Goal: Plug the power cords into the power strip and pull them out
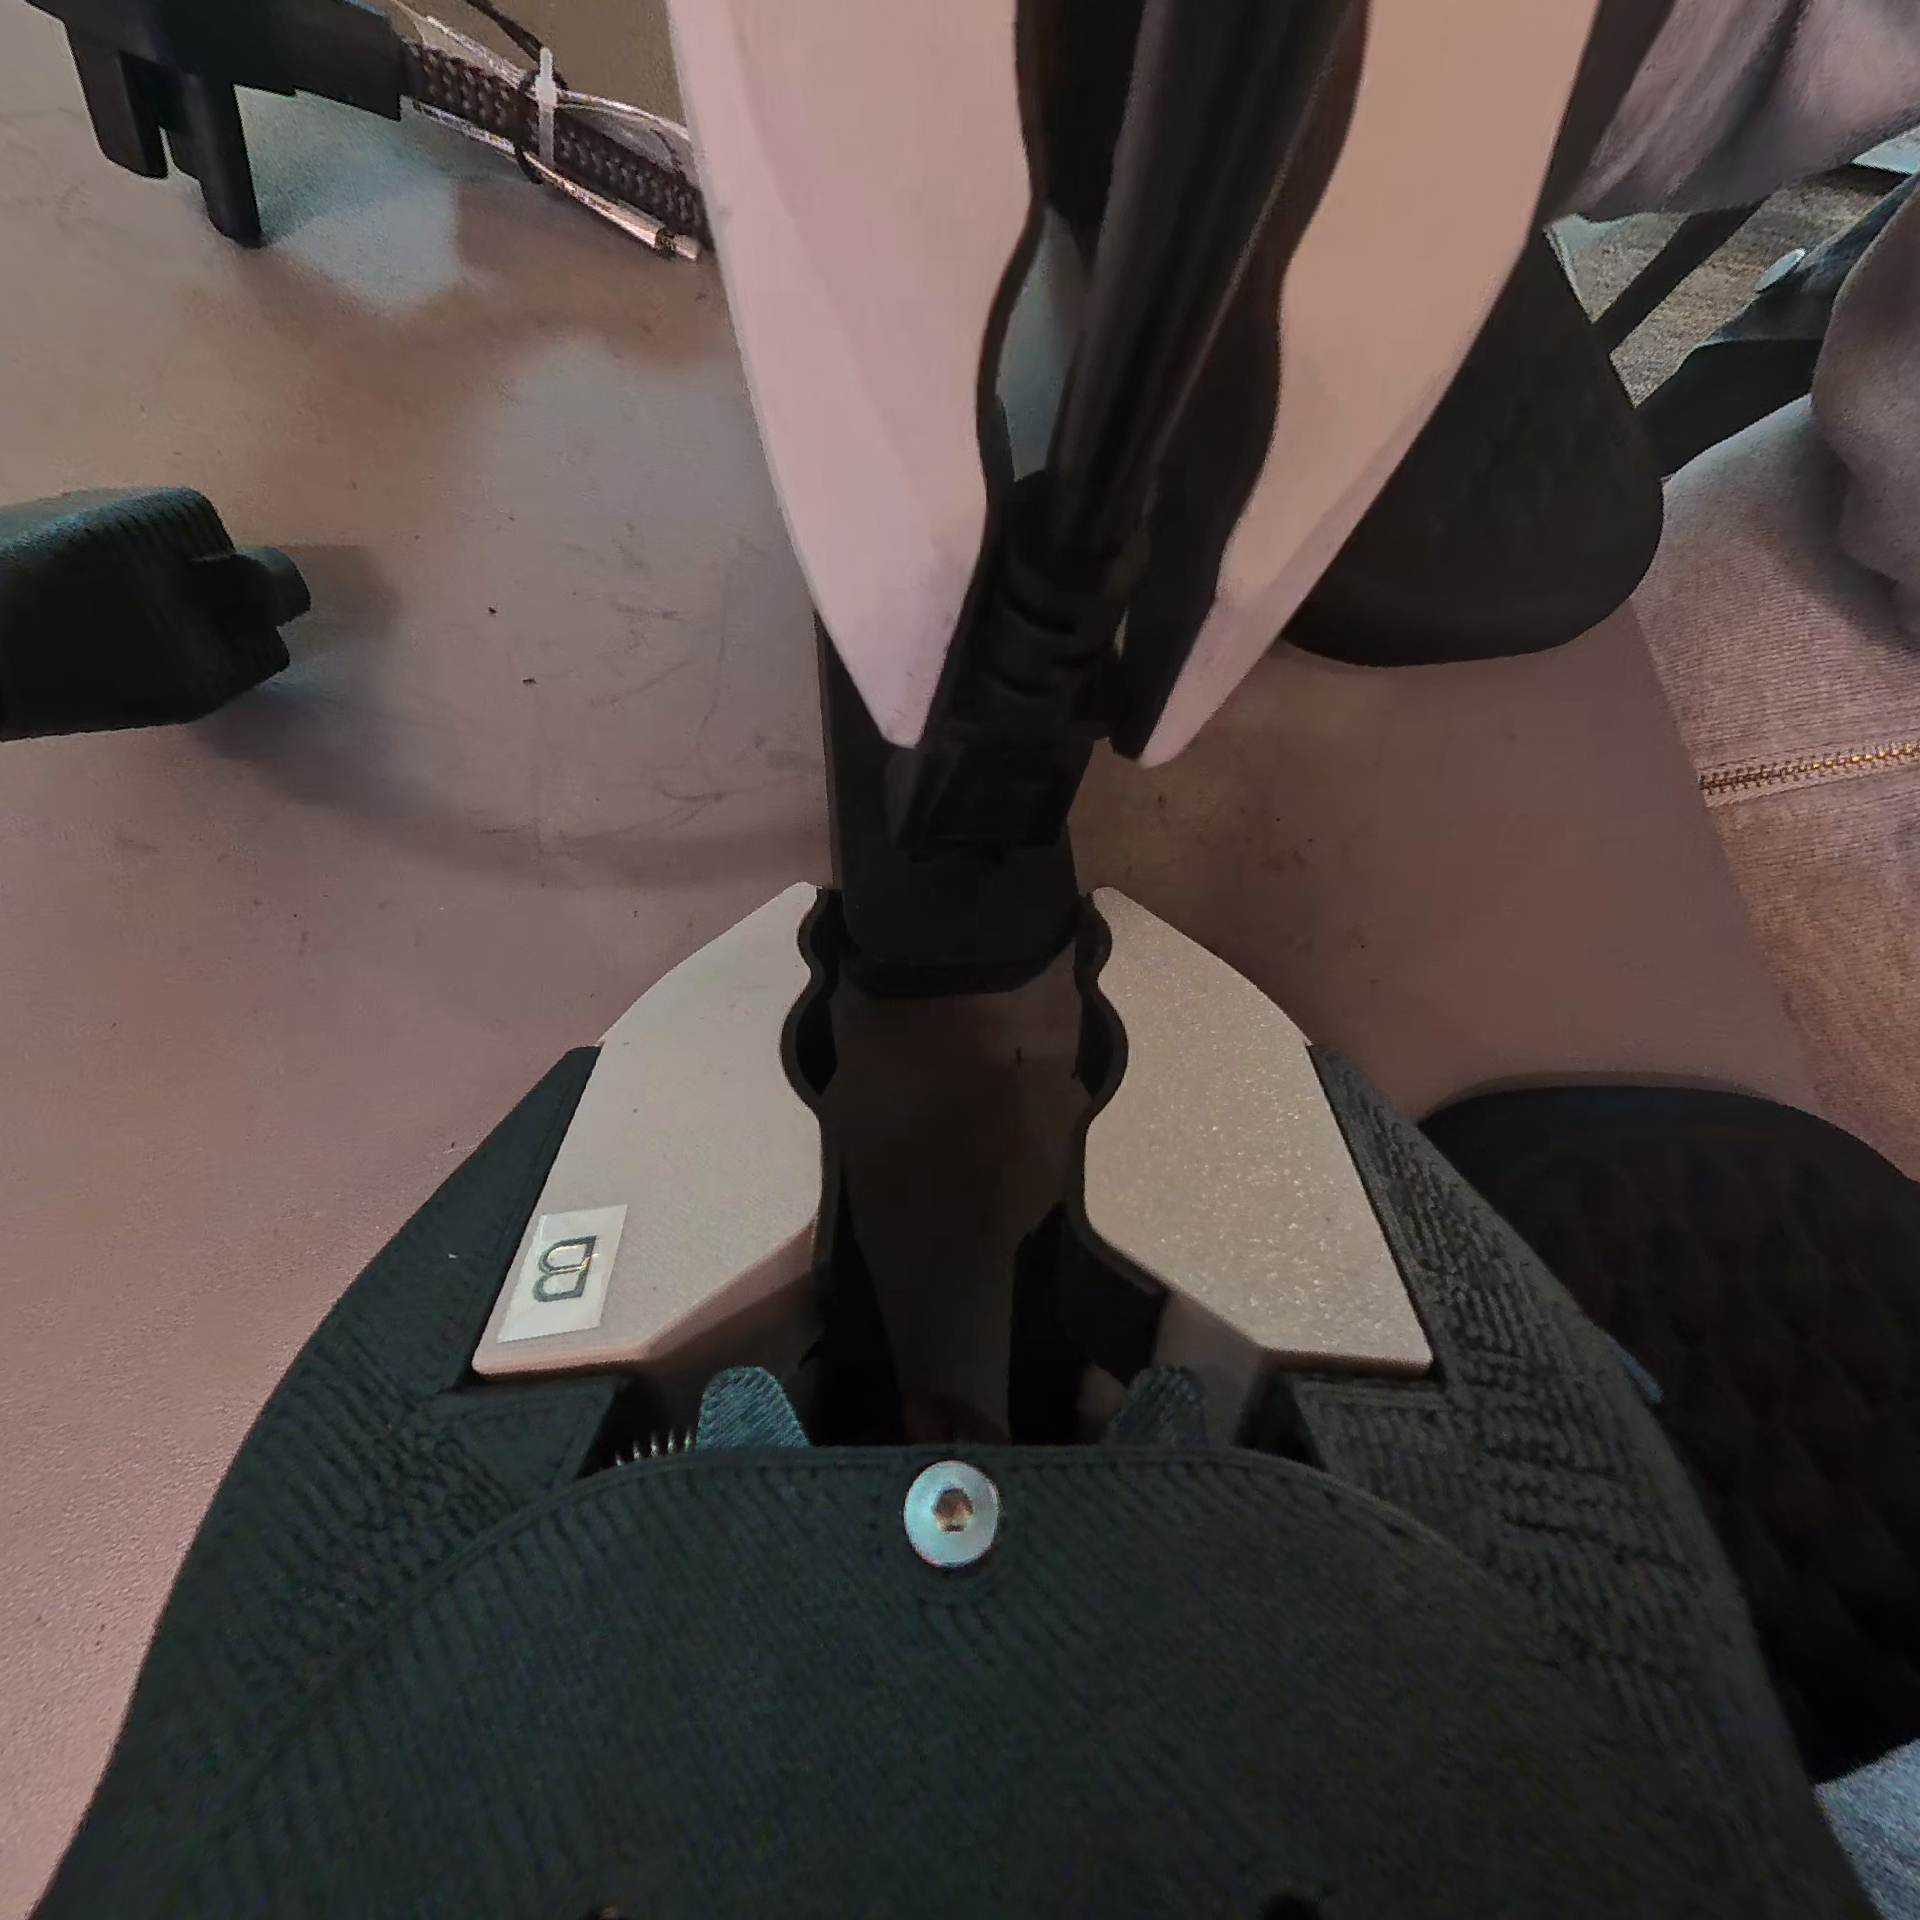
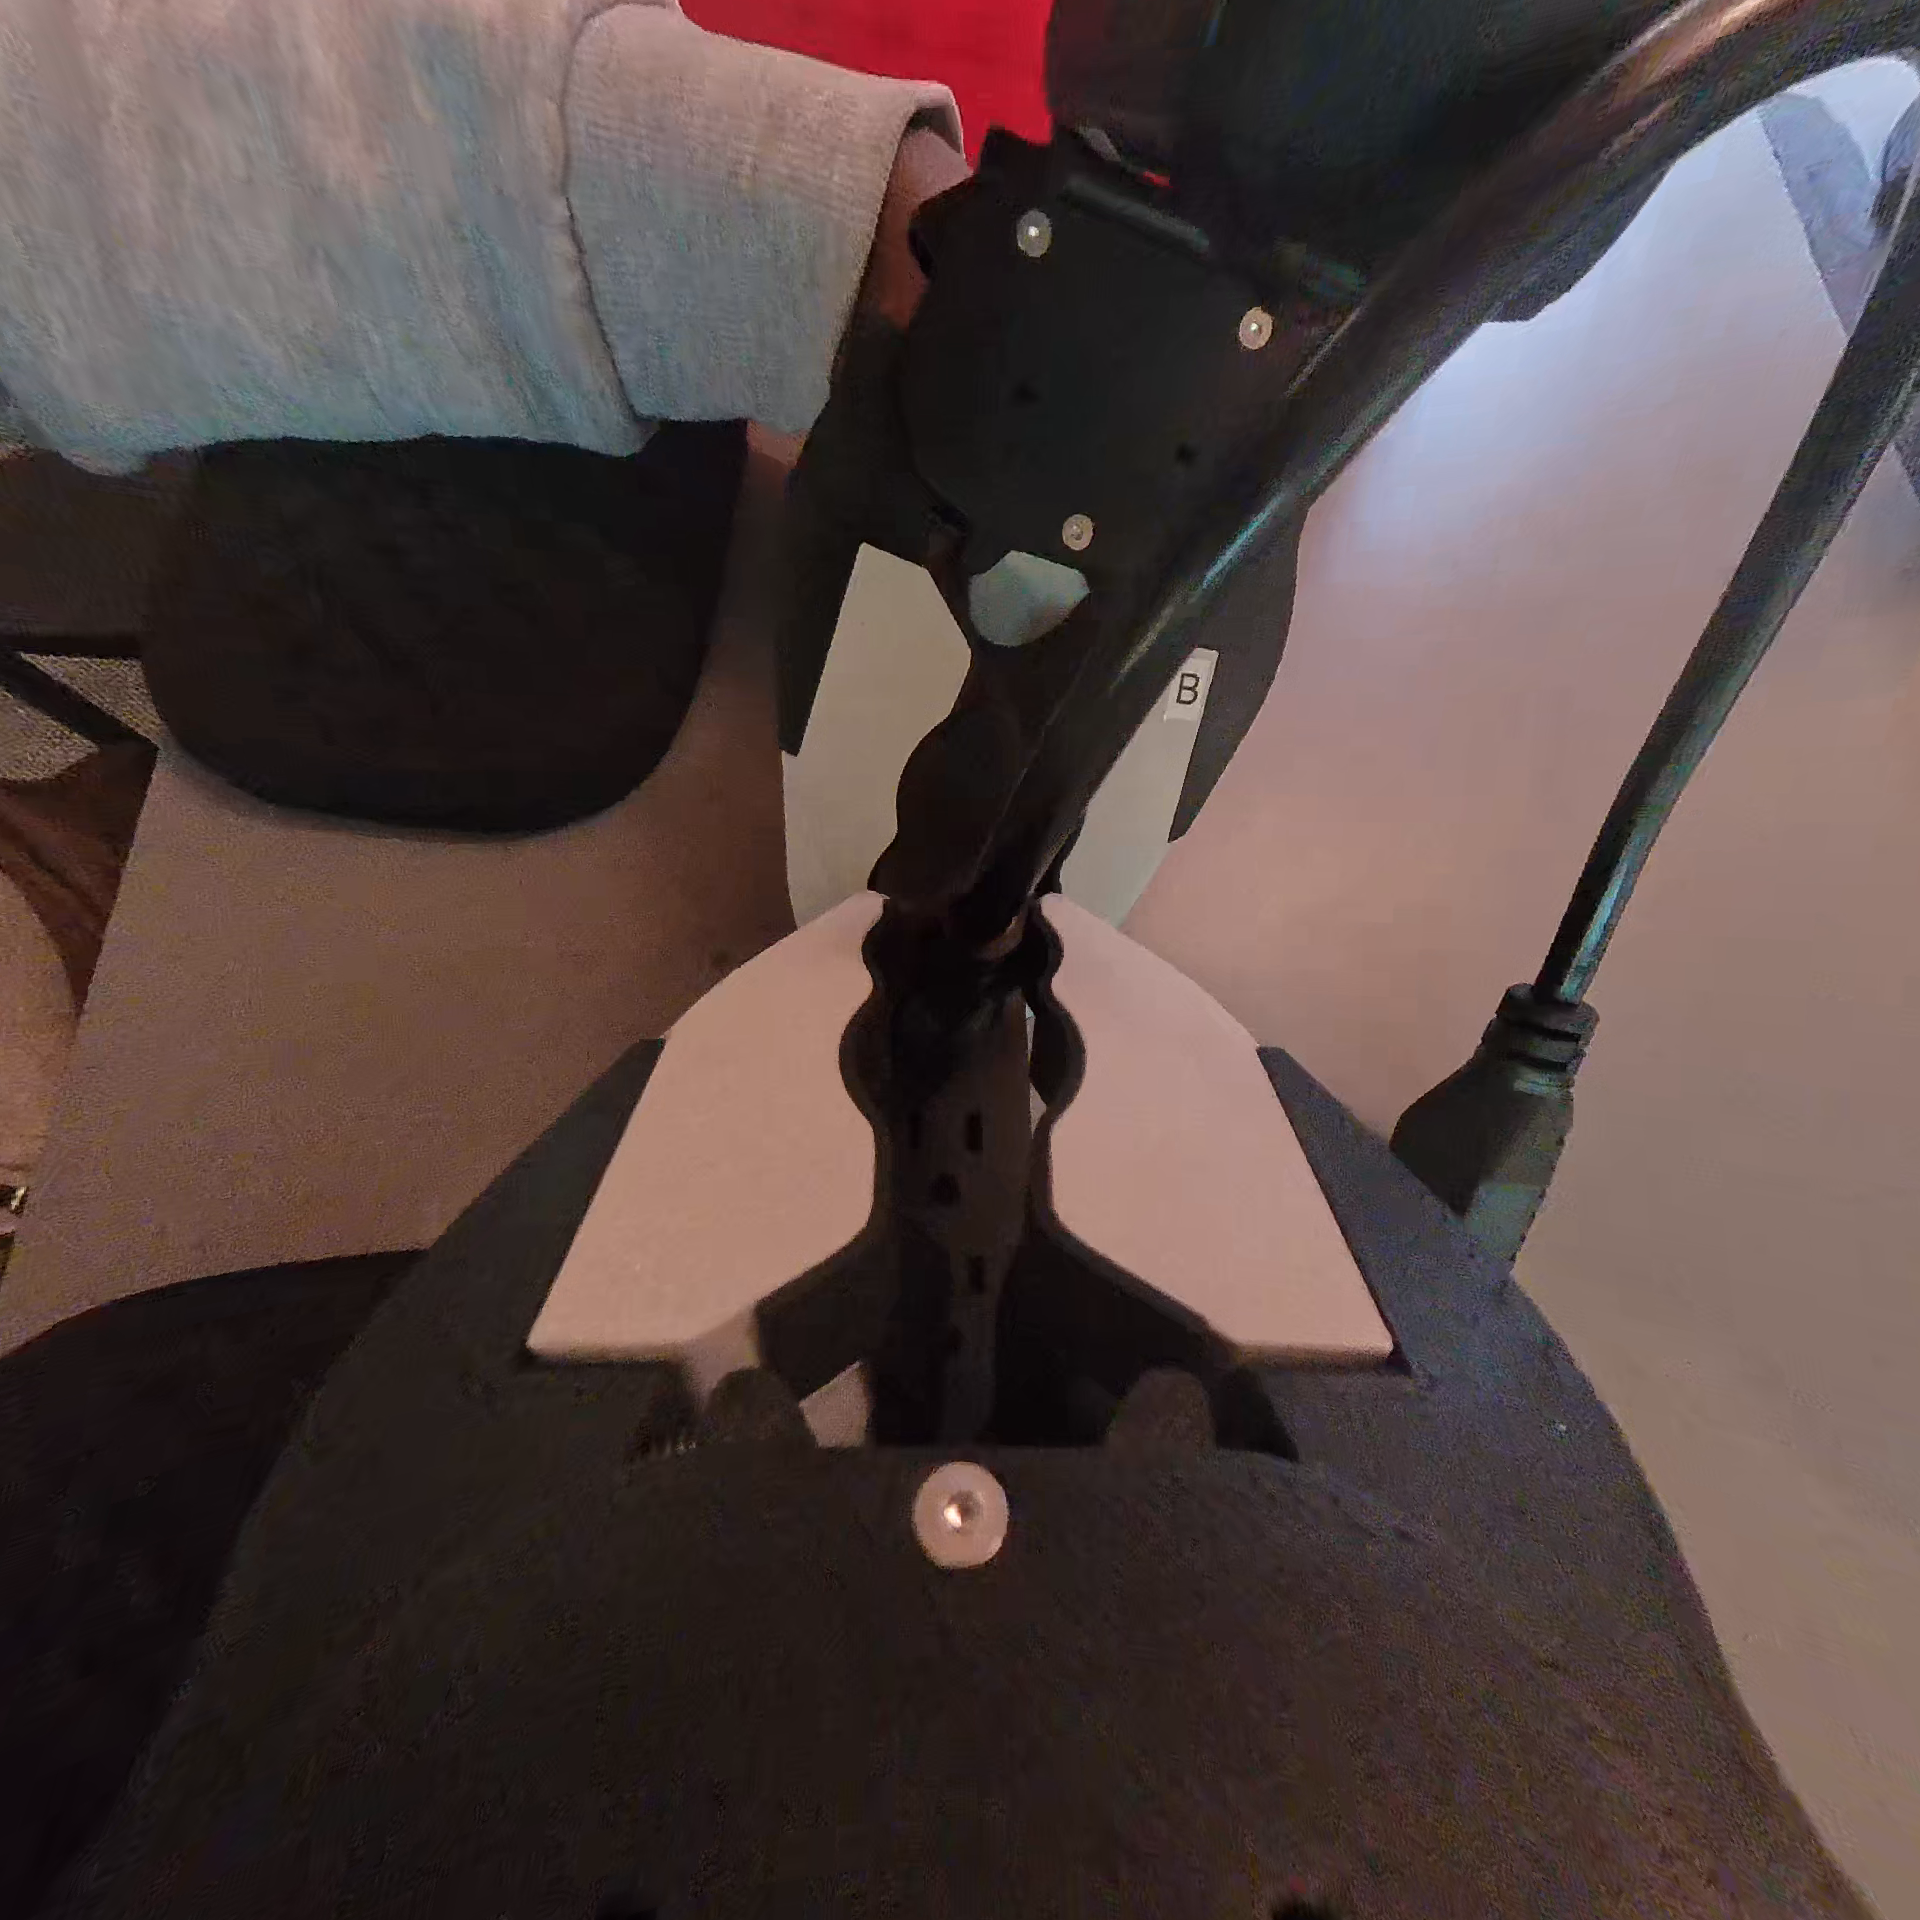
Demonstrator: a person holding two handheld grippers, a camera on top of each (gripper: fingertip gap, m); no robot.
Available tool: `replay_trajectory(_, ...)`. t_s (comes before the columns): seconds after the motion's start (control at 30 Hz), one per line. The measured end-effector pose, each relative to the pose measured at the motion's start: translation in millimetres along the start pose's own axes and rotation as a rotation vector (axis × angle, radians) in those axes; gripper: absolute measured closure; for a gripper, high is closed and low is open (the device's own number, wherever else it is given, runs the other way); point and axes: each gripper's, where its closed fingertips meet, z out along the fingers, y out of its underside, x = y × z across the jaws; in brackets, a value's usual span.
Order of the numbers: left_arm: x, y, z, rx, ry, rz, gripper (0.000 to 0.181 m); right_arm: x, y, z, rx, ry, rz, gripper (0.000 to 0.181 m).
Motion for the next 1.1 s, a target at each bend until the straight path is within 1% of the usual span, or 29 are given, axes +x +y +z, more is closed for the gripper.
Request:
replay_trajectory(0.07, 0.0, 0.0, -0.1, 0.000, 0.001, -0.002, 0.137, 0.6, -0.6, 2.2, -0.014, 0.009, 0.040, 0.157)
replay_trajectory(0.2, 0.2, -0.3, 0.5, 0.001, 0.000, 0.000, 0.136, 0.4, 4.5, -3.9, -0.043, 0.004, 0.017, 0.157)
replay_trajectory(0.37, 0.4, -0.3, 0.5, 0.001, 0.001, -0.006, 0.137, 1.6, 0.7, 1.7, -0.009, 0.002, 0.060, 0.157)
replay_trajectory(0.43, 0.4, -0.1, 0.3, 0.001, -0.001, -0.003, 0.137, 1.4, 3.7, -1.8, -0.042, -0.002, 0.061, 0.157)
replay_trajectory(0.53, 0.5, -0.6, 0.8, 0.002, 0.000, -0.004, 0.137, 0.4, 2.3, 0.7, -0.038, -0.003, 0.087, 0.156)
replay_trajectory(0.67, 0.6, -0.5, 0.9, 0.001, 0.000, -0.004, 0.137, 0.2, 4.7, -1.6, -0.082, 0.011, 0.089, 0.156)
replay_trajectory(0.73, 0.7, -0.8, 1.4, 0.000, 0.000, -0.003, 0.137, 0.3, 4.1, -1.0, -0.068, 0.003, 0.105, 0.157)
replay_trajectory(0.8, 0.8, -0.8, 1.2, 0.001, 0.002, -0.005, 0.137, 0.3, 2.0, 1.0, -0.043, 0.004, 0.071, 0.157)
replay_trajectory(0.83, 0.8, -0.8, 1.3, 0.001, 0.001, -0.003, 0.137, 0.3, 2.3, 0.4, -0.037, 0.004, 0.040, 0.155)
replay_trajectory(0.87, 0.8, -0.8, 1.3, 0.001, 0.000, -0.003, 0.137, -0.8, 1.6, -0.2, -0.014, -0.007, 0.016, 0.149)
replay_trajectory(0.93, 0.8, -0.7, 1.2, 0.001, 0.000, -0.003, 0.137, 0.7, -2.3, -3.2, 0.053, -0.034, 0.062, 0.132)
replay_trajectory(0.97, 0.8, -0.7, 1.2, 0.001, 0.000, -0.003, 0.137, 0.7, -7.4, -7.4, 0.100, -0.064, 0.094, 0.132)
replay_trajectory(1.0, 0.8, -0.7, 1.2, 0.001, 0.000, -0.003, 0.137, -0.2, -14.2, -13.3, 0.158, -0.095, 0.113, 0.142)
replay_trajectory(1.03, 0.9, -0.7, 1.2, 0.001, 0.001, -0.004, 0.137, -1.7, -19.6, -18.6, 0.207, -0.118, 0.115, 0.156)
replay_trajectory(1.07, 0.9, -0.7, 1.2, 0.001, 0.001, -0.004, 0.137, 0.2, -20.0, -20.7, 0.217, -0.107, 0.114, 0.161)
replay_trajectory(1.1, 0.8, -0.6, 1.2, 0.001, 0.001, -0.004, 0.137, 1.5, -17.0, -19.8, 0.196, -0.092, 0.101, 0.164)
